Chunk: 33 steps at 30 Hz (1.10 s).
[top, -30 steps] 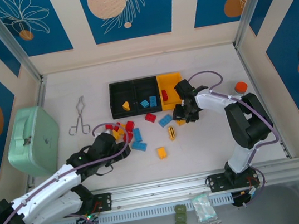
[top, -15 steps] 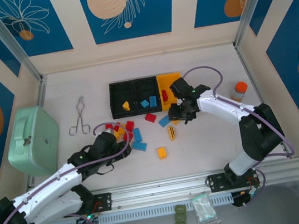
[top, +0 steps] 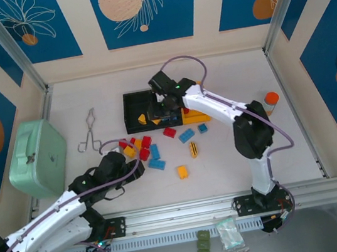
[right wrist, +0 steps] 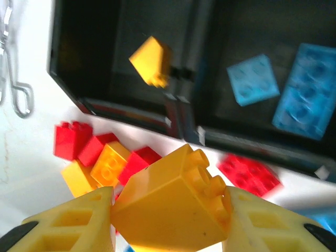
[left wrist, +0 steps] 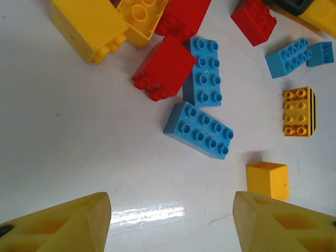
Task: Sort the legos into containers by color
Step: Place the lego in the container.
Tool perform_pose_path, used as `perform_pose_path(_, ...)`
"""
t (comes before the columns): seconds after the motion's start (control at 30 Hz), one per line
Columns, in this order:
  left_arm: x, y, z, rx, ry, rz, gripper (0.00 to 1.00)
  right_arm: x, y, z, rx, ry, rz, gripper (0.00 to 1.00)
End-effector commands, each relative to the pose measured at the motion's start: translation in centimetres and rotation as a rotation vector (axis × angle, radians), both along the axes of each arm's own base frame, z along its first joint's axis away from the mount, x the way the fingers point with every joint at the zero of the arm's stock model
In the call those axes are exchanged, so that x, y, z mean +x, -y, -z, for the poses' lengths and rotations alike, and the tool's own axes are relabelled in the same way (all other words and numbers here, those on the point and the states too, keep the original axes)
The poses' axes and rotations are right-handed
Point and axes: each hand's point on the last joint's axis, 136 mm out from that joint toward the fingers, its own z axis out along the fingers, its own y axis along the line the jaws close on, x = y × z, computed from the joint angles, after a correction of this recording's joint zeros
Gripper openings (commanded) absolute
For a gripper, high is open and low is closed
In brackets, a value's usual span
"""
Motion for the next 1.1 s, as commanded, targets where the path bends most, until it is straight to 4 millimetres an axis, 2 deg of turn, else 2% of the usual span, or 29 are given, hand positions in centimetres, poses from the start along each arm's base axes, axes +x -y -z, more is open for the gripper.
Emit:
perform_pose_path(0.0,-0.9,-1.5,0.9,0.03,-0.029,-0.038,0.63,0.5,-2.4,0.4,0.025,-0.043,-0.047,0.42)
perform_pose_path(0.13,-1.3,-2.1,0.8,0.03,-0.027,-0.049,0.63,1.9,-5.5,1.2,0.067,-0.066,-0.067,0.42)
perform_pose_path(0.33,-1.8,-2.8,0.7,0.023,-0.026,-0.062,0.63,3.6,-8.4,3.5,0.075,-0.108,-0.074,0.42)
perform_pose_path(0.53,-2.2,-3.4,0.9,0.015,-0.025,-0.08,0.62,4.6,-9.7,4.7,0.088,-0.121,-0.074,0.43)
perform_pose_path(0.63,-2.2,-3.5,0.9,0.015,-0.024,-0.082,0.63,4.7,-9.8,4.9,0.097,-0.126,-0.07,0.47)
perform_pose_path(0.73,-2.2,-3.3,0.9,0.013,-0.024,-0.079,0.63,4.5,-9.8,4.2,0.093,-0.116,-0.077,0.52)
perform_pose_path(1.07,-1.8,-2.6,0.8,0.005,-0.025,-0.067,0.63,3.8,-9.1,-0.5,0.103,-0.024,-0.106,0.6)
